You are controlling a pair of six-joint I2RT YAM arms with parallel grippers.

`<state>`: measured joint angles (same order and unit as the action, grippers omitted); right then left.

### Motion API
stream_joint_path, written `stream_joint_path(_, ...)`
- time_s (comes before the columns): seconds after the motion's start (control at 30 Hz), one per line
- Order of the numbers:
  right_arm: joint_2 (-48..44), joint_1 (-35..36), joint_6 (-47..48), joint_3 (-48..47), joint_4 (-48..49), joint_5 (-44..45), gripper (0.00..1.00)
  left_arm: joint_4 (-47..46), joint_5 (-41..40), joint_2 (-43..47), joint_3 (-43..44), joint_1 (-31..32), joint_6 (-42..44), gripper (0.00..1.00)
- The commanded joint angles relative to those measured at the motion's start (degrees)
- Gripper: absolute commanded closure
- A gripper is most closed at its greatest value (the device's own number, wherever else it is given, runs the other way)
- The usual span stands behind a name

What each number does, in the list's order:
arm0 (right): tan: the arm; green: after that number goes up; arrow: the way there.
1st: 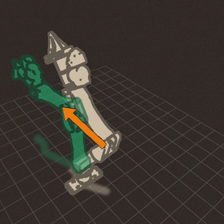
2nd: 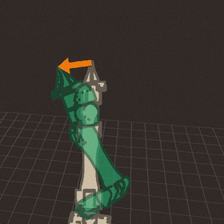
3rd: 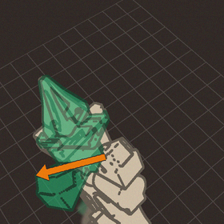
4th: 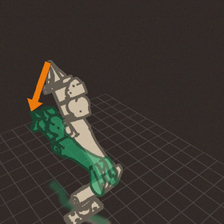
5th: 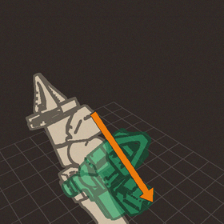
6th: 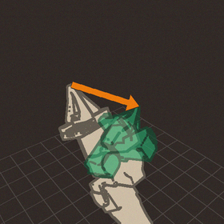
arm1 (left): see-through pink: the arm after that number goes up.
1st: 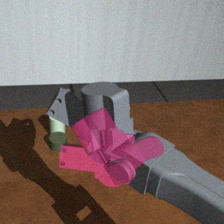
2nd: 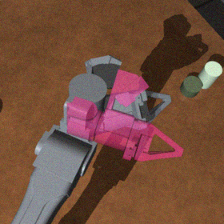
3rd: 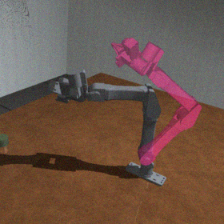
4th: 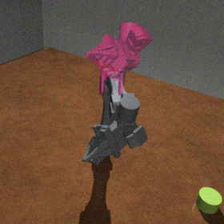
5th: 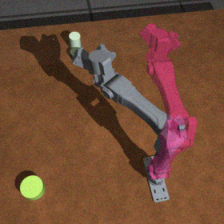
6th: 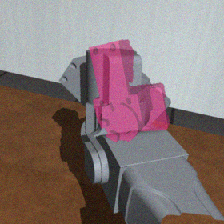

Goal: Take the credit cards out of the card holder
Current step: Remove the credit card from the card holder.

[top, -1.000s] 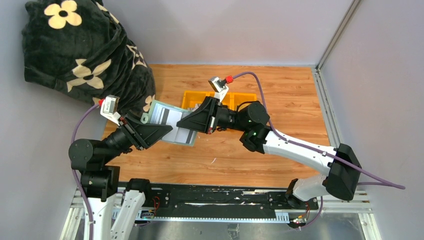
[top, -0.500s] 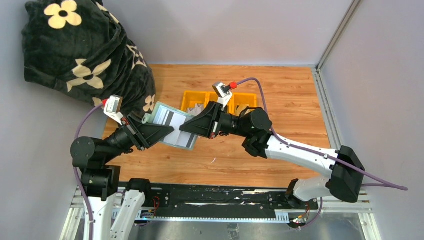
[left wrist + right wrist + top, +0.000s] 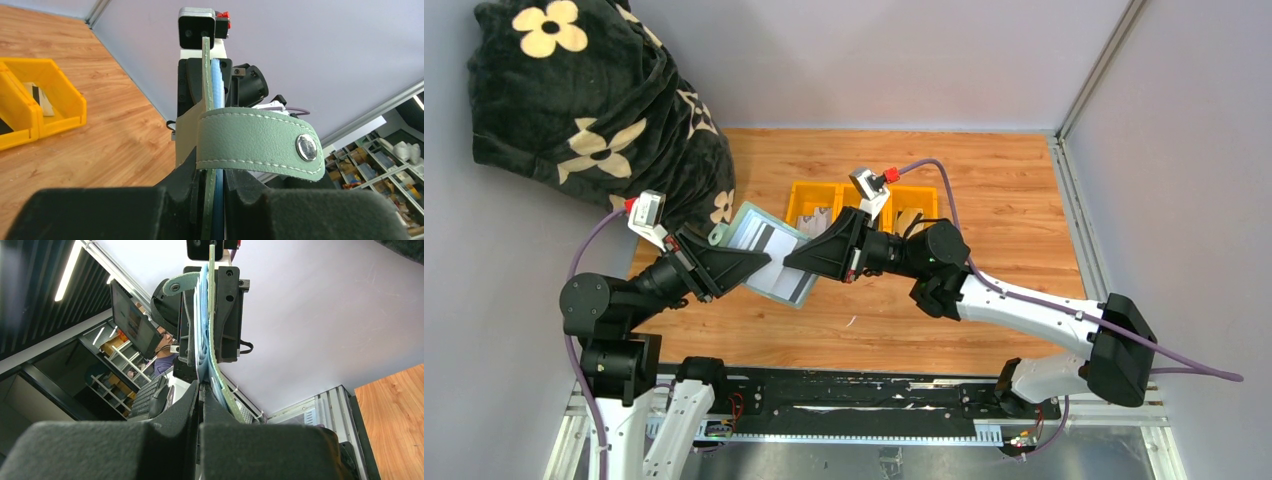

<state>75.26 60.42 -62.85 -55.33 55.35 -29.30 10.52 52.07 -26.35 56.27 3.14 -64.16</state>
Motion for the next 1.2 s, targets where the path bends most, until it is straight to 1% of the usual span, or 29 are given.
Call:
stream_joint_path(0.0, 0.3, 1.7, 2.5, 0.9, -1.2, -0.7, 1.0, -3.6, -4.2, 0.3, 3.3, -0.1, 0.1, 0.84)
stream_joint_path(0.27, 1.0, 2.3, 1.9, 2.0, -0.4, 2.5, 1.0, -2.8, -4.4, 0.4, 3.9, 0.0, 1.0, 0.85)
stream_joint_path(0.3, 1.0, 2.3, 1.9, 1.5, -0.6, 3.0, 0.98, -2.8, -4.2, 0.5, 3.8, 0.0, 1.0, 0.85)
stream_joint_path(0.37, 1.0, 2.2, 2.0, 0.3, -1.0, 3.8, 0.85, -2.7, -3.9, 0.6, 3.7, 0.0, 1.0, 0.85)
stream_joint_path(0.47, 1.6, 2.2, 1.9, -2.0, -1.3, 3.9, 0.7, -2.7, -3.7, 0.7, 3.7, -0.1, 1.1, 0.85)
stream_joint_path(0.53, 2.6, 2.0, 1.3, -3.3, -1.1, 3.9, 0.65, -2.6, -3.5, 0.8, 3.7, 0.0, 1.2, 0.85)
stream_joint_path(0.67, 4.2, 1.6, -1.6, -3.8, 2.4, 3.6, 0.64, -2.2, -3.4, 1.1, 3.4, -0.1, 2.0, 0.85)
stream_joint_path(0.73, 4.7, 1.4, -2.6, -3.8, 3.9, 3.3, 0.59, -1.6, -3.4, 1.2, 3.3, -0.1, 2.5, 0.85)
stream_joint_path(0.8, 5.0, 1.3, -3.2, -3.9, 4.5, 3.1, 0.59, -1.5, -3.4, 1.4, 3.1, -0.1, 2.8, 0.84)
stream_joint_path(0.87, 5.2, 1.2, -3.6, -4.2, 4.9, 3.0, 0.59, -1.4, -3.4, 1.5, 2.8, -0.1, 3.2, 0.84)
stream_joint_path(1.07, 6.3, 1.1, -4.6, -6.2, 5.2, 2.0, 0.67, -1.0, -3.5, 2.0, 1.7, -0.1, 4.3, 0.84)
stream_joint_path(1.13, 6.7, 0.9, -5.2, -6.6, 5.9, 1.2, 0.67, -0.4, -3.6, 2.1, 1.8, -0.1, 5.2, 0.84)
stream_joint_path(1.17, 6.7, 0.8, -5.5, -6.5, 6.3, 1.0, 0.66, 0.2, -3.7, 2.2, 1.9, -0.1, 5.8, 0.84)
